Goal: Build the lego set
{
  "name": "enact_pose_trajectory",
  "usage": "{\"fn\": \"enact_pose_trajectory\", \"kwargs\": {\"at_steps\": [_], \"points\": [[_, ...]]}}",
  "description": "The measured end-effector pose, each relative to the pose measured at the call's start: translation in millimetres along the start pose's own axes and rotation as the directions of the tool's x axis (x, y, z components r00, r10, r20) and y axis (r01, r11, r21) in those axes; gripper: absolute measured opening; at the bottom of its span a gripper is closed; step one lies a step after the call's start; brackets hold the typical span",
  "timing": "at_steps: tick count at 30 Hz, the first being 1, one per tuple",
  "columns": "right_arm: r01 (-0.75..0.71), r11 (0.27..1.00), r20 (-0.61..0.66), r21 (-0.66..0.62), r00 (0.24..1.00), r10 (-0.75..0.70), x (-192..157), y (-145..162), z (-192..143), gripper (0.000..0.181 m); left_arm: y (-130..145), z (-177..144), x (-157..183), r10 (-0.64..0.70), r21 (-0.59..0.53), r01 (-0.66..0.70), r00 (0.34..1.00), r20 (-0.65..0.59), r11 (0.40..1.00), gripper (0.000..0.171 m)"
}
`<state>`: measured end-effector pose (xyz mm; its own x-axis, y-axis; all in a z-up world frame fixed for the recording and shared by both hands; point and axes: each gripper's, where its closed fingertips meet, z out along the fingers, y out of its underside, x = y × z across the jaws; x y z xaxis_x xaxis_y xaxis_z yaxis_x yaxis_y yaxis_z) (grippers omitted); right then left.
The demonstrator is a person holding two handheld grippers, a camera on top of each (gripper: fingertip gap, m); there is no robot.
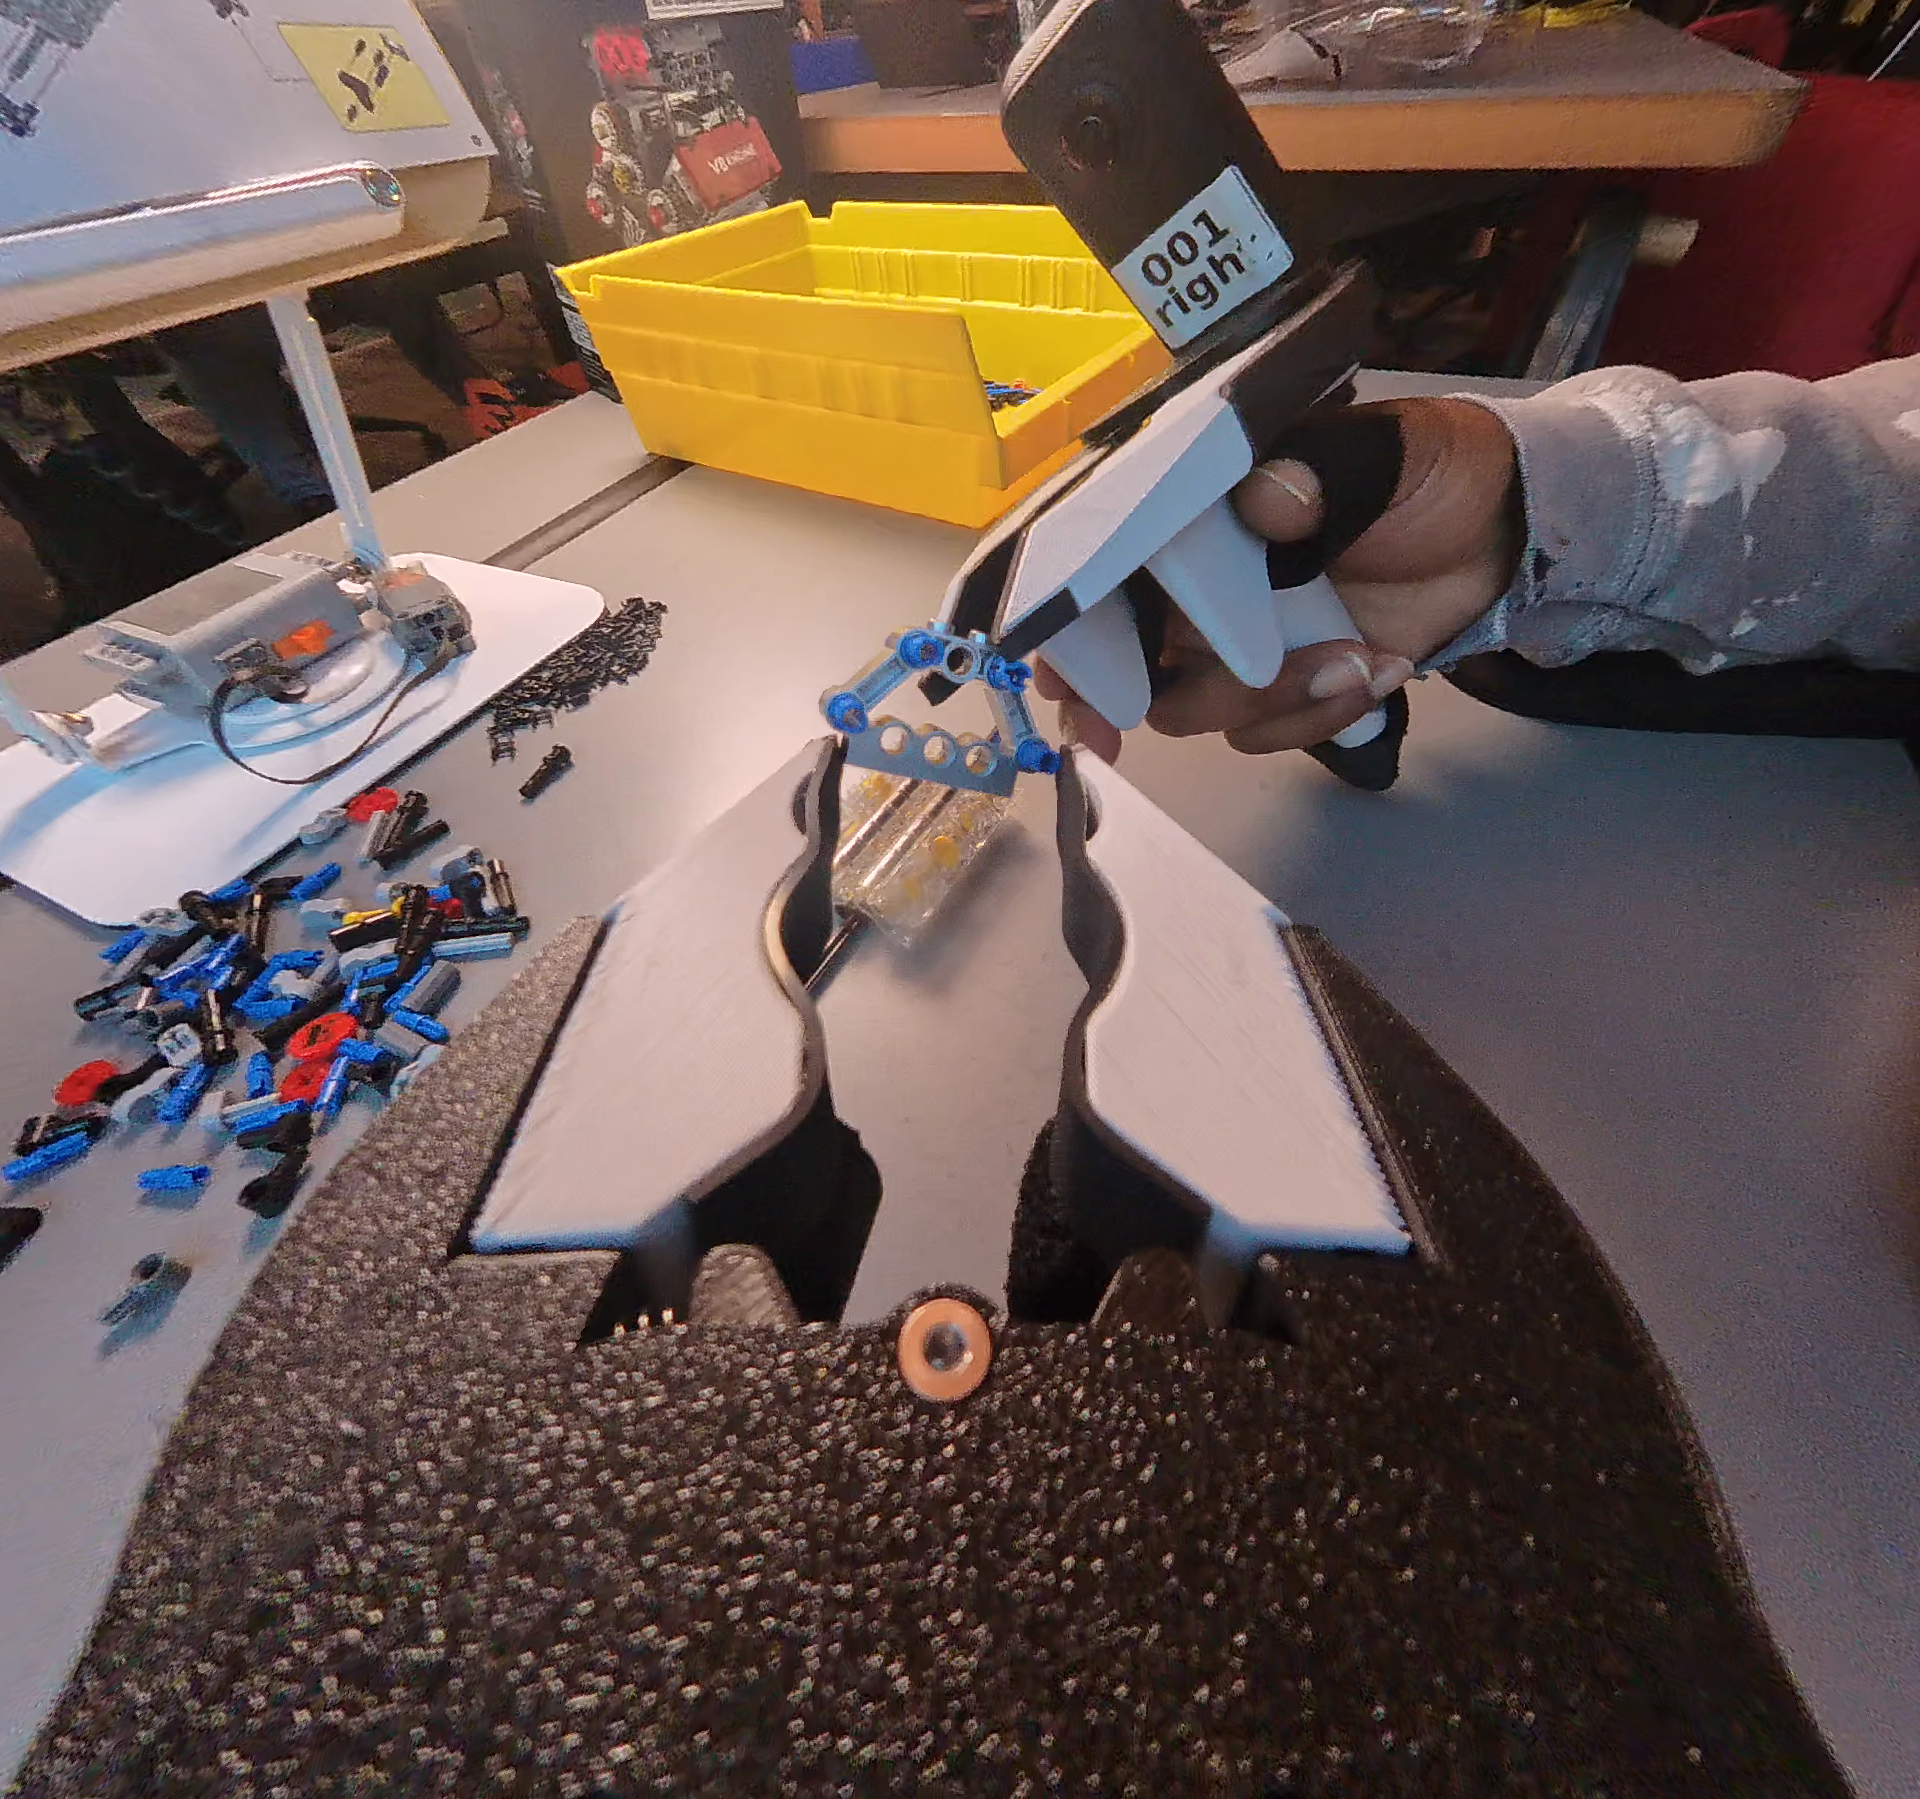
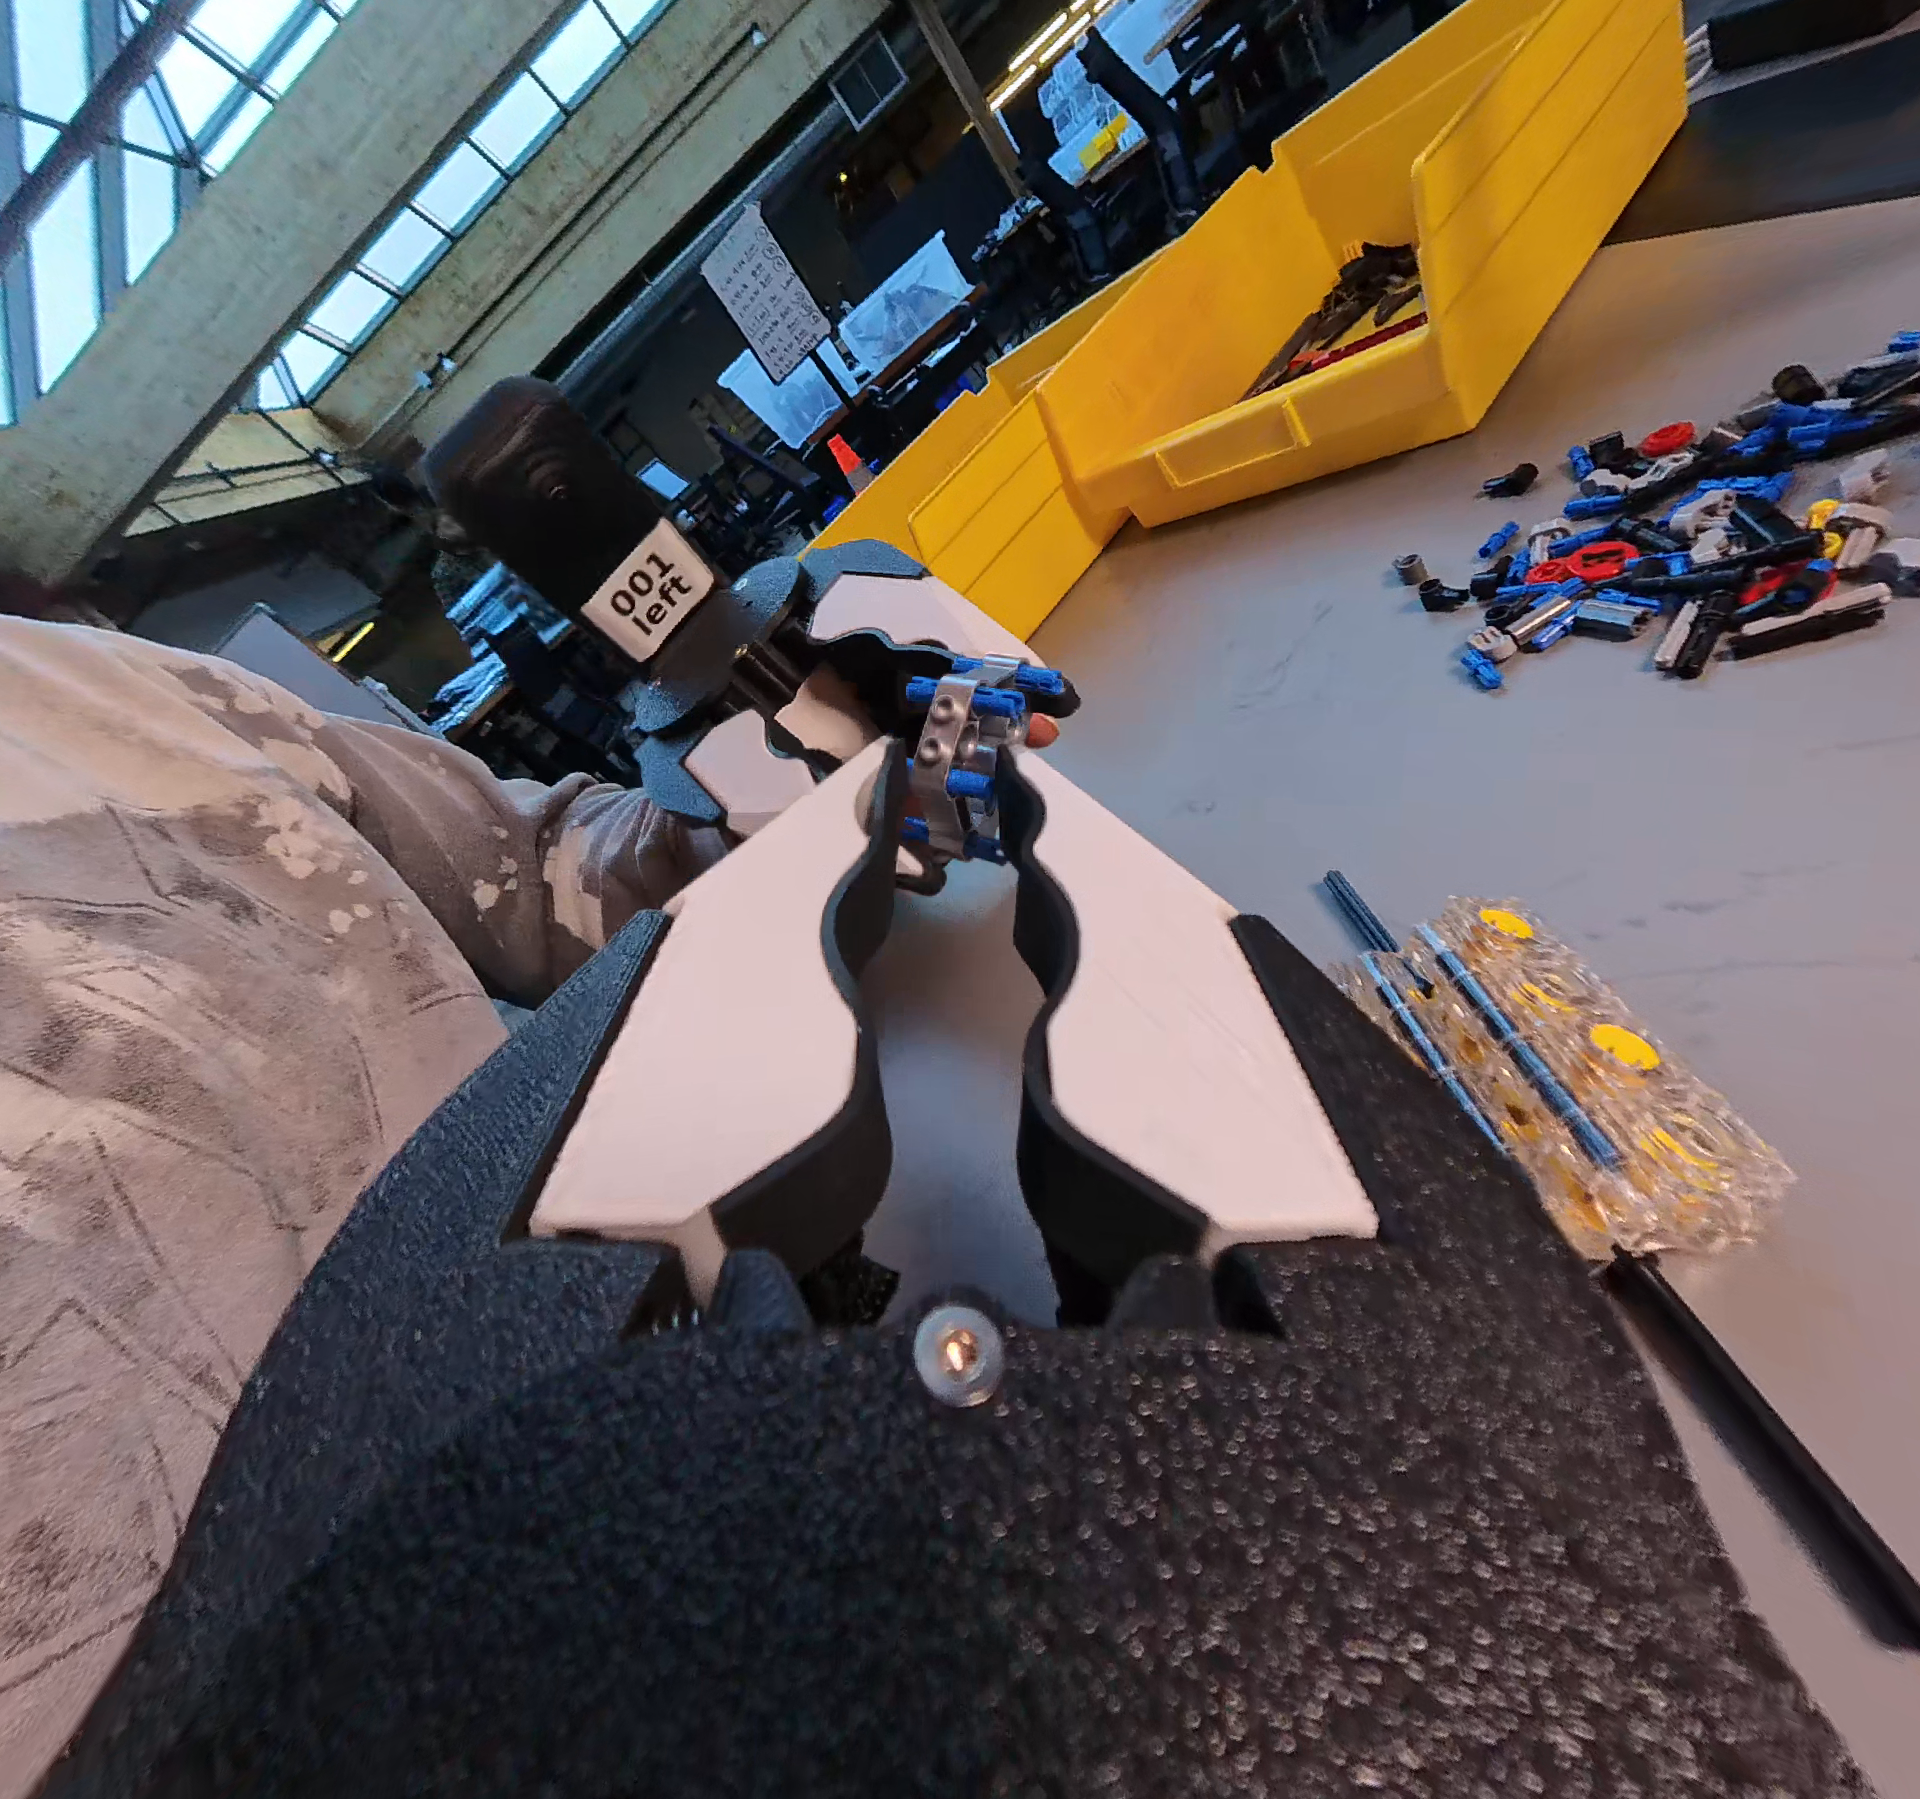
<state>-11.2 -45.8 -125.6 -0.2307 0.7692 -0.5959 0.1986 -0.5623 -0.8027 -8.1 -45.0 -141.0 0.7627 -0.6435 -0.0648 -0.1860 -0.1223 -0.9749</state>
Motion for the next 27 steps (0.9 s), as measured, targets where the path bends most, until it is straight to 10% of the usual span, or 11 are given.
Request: {"fn": "enact_pose_trajectory", "kwargs": {"at_steps": [12,27], "points": [[0.206,0.973,-0.074,-0.108,0.974,-0.215,3,14,2,0.010,6,1,1,-0.140,-0.013,0.139,0.988,-0.064,0.990,0.040],[0.190,0.955,-0.259,-0.226,0.934,-0.247,27,31,6,0.008,28,6,-11,0.278,-0.194,-0.250,0.952,0.127,0.948,0.044]]}}
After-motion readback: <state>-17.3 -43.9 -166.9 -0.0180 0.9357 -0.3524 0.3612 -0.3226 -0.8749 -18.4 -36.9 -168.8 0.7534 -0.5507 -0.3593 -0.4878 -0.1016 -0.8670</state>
